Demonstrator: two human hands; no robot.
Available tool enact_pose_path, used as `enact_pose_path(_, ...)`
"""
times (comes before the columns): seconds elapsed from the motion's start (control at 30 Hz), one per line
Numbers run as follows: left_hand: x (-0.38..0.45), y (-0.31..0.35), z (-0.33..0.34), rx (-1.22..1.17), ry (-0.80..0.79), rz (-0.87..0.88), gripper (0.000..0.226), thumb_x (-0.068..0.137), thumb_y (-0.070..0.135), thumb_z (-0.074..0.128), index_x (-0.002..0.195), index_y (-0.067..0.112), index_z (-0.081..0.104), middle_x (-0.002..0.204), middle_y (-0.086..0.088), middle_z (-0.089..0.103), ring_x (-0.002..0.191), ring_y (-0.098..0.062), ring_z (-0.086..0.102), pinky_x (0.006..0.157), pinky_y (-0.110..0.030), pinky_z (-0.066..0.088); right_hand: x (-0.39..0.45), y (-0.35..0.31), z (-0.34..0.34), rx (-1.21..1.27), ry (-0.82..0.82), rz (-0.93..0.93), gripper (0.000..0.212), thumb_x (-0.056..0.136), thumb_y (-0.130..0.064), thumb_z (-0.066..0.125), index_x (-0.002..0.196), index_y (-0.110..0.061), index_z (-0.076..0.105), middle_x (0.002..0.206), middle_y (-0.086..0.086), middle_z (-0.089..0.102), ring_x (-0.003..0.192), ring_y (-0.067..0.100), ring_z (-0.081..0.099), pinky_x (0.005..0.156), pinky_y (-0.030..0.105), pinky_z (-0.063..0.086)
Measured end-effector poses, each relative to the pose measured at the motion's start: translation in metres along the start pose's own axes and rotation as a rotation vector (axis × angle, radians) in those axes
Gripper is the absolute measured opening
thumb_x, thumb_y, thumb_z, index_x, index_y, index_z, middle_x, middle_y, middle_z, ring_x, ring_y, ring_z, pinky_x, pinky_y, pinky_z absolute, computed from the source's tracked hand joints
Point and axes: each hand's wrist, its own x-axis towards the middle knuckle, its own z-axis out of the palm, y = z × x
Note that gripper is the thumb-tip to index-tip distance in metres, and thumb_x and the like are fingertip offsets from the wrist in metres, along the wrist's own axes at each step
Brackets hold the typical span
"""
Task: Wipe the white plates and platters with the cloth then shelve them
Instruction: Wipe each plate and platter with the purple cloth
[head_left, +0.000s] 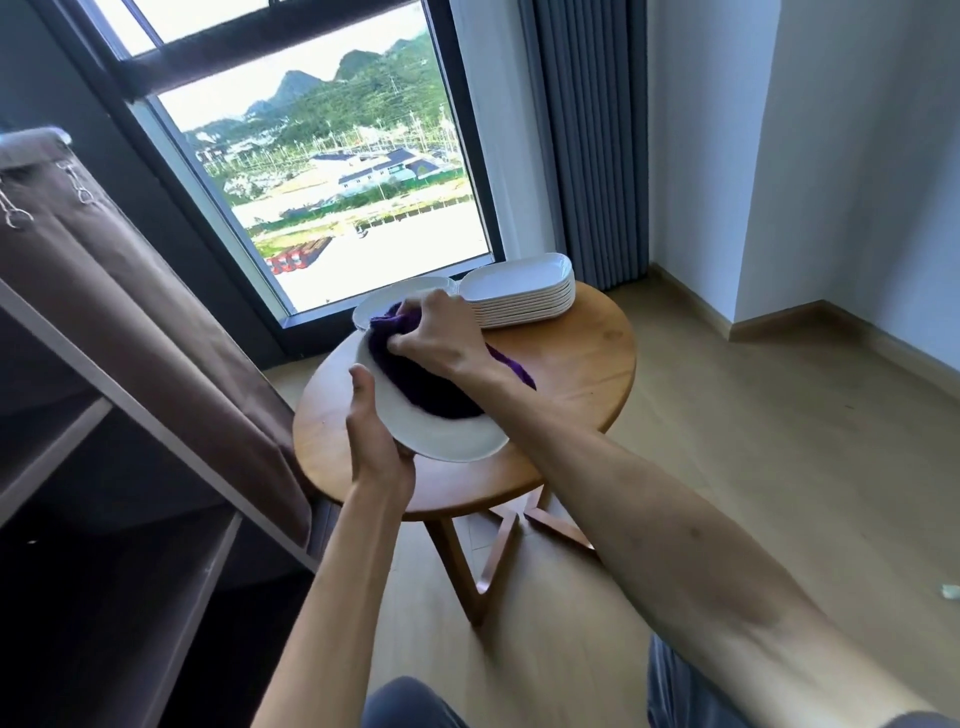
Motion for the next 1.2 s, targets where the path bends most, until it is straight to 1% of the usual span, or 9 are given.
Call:
enact_pose_path(0.2, 0.011, 0.014, -0.007, -0.06, 0.099, 0.011, 0.042, 0.097, 0.06, 0.055, 0.097, 0.028, 0.081, 0.099, -0.001, 0.079, 0.093, -0.018, 0.075, 0.072, -0.031, 0.061, -0.01, -0.013, -0.006, 0.175, -0.447, 0.046, 0.004, 0.08, -0.025, 0.078, 0.083, -0.023, 0.078, 0.072, -0.008, 0.07, 0.062, 0.002, 0.063, 0.055, 0.016, 0.048)
enact_pose_path(0.37, 0.017, 0.014, -0.019, -0.129, 0.182, -0.076, 0.064, 0.091, 0.061, 0.058, 0.139, 0.019, 0.057, 0.126, -0.014, 0.07, 0.119, -0.035, 0.065, 0.089, -0.046, 0.059, -0.009, -0.002, -0.004, -0.152, -0.719, 0.144, 0.016, 0.073, -0.03, 0.081, 0.088, -0.023, 0.08, 0.075, -0.005, 0.071, 0.063, 0.01, 0.067, 0.047, 0.018, 0.049)
enact_pose_path(0.5, 0.012, 0.006, -0.024, -0.089, 0.187, -0.086, 0.066, 0.091, 0.06, 0.055, 0.143, 0.02, 0.054, 0.137, -0.019, 0.062, 0.125, -0.042, 0.059, 0.099, -0.055, 0.053, -0.009, 0.023, 0.0, -0.4, -0.701, 0.247, 0.028, 0.066, -0.033, 0.084, 0.085, -0.016, 0.072, 0.085, 0.002, 0.069, 0.078, 0.02, 0.067, 0.062, 0.025, 0.056)
enact_pose_path(0.57, 0.007, 0.003, -0.025, -0.058, 0.181, -0.069, 0.054, 0.094, 0.058, 0.055, 0.135, 0.024, 0.061, 0.129, -0.015, 0.068, 0.117, -0.037, 0.065, 0.089, -0.051, 0.058, -0.009, 0.035, 0.002, -0.448, -0.576, 0.335, 0.04, 0.064, -0.033, 0.086, 0.092, -0.018, 0.062, 0.096, 0.004, 0.065, 0.09, 0.026, 0.066, 0.078, 0.034, 0.058)
enact_pose_path(0.67, 0.001, -0.004, -0.024, -0.024, 0.116, 0.006, 0.029, 0.101, 0.046, 0.052, 0.109, 0.031, 0.076, 0.105, -0.004, 0.077, 0.093, -0.024, 0.075, 0.065, -0.037, 0.061, -0.008, 0.043, 0.005, -0.525, -0.33, 0.356, 0.042, 0.069, -0.031, 0.084, 0.102, -0.022, 0.06, 0.106, 0.005, 0.067, 0.101, 0.028, 0.066, 0.075, 0.03, 0.046)
enact_pose_path(0.87, -0.009, -0.017, -0.007, 0.048, 0.05, -0.13, 0.062, 0.091, 0.063, 0.055, 0.134, 0.019, 0.065, 0.124, -0.013, 0.072, 0.115, -0.034, 0.068, 0.081, -0.041, 0.059, 0.003, 0.036, 0.009, -0.309, 0.046, 0.165, 0.019, 0.074, -0.021, 0.069, 0.09, -0.01, 0.068, 0.093, 0.011, 0.072, 0.094, 0.033, 0.068, 0.071, 0.029, 0.047)
enact_pose_path(1.0, -0.003, -0.013, 0.004, 0.024, 0.064, -0.113, 0.041, 0.098, 0.06, 0.05, 0.116, 0.032, 0.074, 0.115, -0.005, 0.077, 0.099, -0.02, 0.075, 0.07, -0.032, 0.061, 0.0, 0.022, 0.006, 0.005, -0.026, 0.012, 0.022, 0.073, -0.026, 0.079, 0.094, -0.019, 0.079, 0.086, -0.003, 0.074, 0.087, 0.017, 0.067, 0.081, 0.028, 0.05)
enact_pose_path(1.1, 0.009, -0.007, 0.004, 0.003, 0.101, -0.06, 0.038, 0.102, 0.056, 0.047, 0.105, 0.035, 0.079, 0.109, -0.001, 0.078, 0.095, -0.015, 0.075, 0.069, -0.027, 0.061, -0.011, 0.017, 0.004, 0.272, -0.251, -0.06, 0.012, 0.077, -0.021, 0.082, 0.087, -0.024, 0.076, 0.076, -0.016, 0.065, 0.072, -0.003, 0.06, 0.064, 0.004, 0.04)
enact_pose_path(1.2, 0.015, 0.004, -0.002, -0.039, 0.193, -0.063, 0.044, 0.099, 0.058, 0.052, 0.108, 0.022, 0.077, 0.102, -0.005, 0.078, 0.098, -0.023, 0.074, 0.073, -0.033, 0.062, -0.012, 0.018, 0.003, 0.226, -0.506, 0.021, 0.007, 0.077, -0.028, 0.08, 0.079, -0.031, 0.074, 0.074, -0.014, 0.066, 0.074, 0.003, 0.064, 0.057, 0.012, 0.046)
